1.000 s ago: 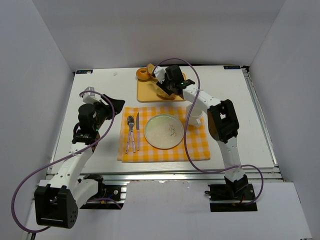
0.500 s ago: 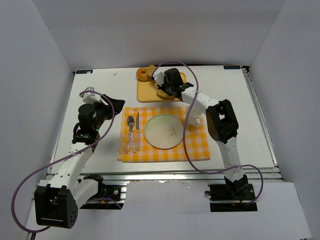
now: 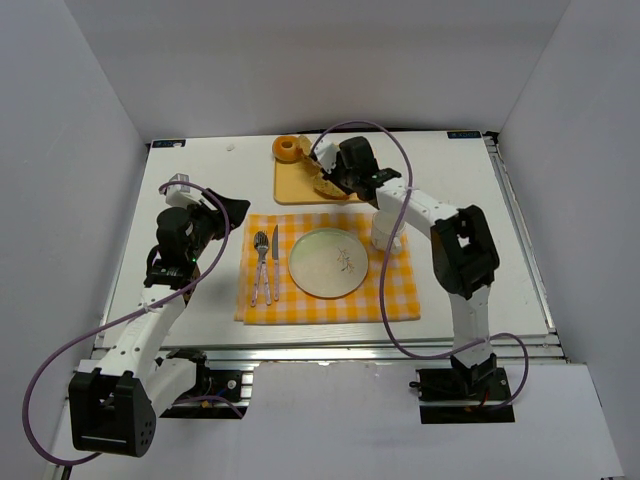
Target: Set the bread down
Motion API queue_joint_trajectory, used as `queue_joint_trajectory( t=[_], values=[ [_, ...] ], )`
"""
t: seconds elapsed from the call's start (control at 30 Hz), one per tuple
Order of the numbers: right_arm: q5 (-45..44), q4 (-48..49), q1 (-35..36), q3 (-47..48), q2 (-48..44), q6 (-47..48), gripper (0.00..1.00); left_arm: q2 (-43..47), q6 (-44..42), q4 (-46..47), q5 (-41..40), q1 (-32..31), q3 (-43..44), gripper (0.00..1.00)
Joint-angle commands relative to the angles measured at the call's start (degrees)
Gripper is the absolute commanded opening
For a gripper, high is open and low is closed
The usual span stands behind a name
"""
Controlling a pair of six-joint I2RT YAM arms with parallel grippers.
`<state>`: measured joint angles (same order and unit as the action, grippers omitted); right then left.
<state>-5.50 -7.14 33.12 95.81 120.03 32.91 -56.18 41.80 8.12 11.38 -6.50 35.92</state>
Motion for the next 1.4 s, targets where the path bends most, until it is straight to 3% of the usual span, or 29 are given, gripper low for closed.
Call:
queue_joint_trajectory(
  t=[0.0,0.23,0.43,0.77,0.97,1.2,1.37],
  values=[
    [2.4,3.4,0.3,-2.1,-7.7,-1.5,0.11,1.0,-0.7,0.1,-0.1,-0.1,0.0,0.70],
    [5.0,2.7,0.3,-9.4,-15.4,-2.3,0.10,1.4,-0.5,0.1,0.0,-0.1,-0.1,0.70],
    [13.4,0.5,0.3,-19.0,-25.0,-0.6,0.09,2.4,-0.7,-0.7,-0.3,-0.1,-0.1,0.70],
    [25.6,-14.0,0.1,-35.5,-47.7,8.0,0.06,3.3,-0.1,0.1,-0.3,-0.1,-1.4,0.70],
    [24.3,-21.7,0.1,-43.1,-57.2,14.4,0.06,2.5,-0.1,1.1,0.6,-0.2,-1.3,0.70],
    [22.1,-24.7,0.1,-48.4,-61.5,19.5,0.07,1.4,0.0,1.7,0.9,-0.2,-1.0,0.70],
    [22.8,-27.1,0.0,-49.1,-61.2,21.0,0.18,1.7,0.5,2.0,0.8,-0.2,-1.3,0.70]
  ],
)
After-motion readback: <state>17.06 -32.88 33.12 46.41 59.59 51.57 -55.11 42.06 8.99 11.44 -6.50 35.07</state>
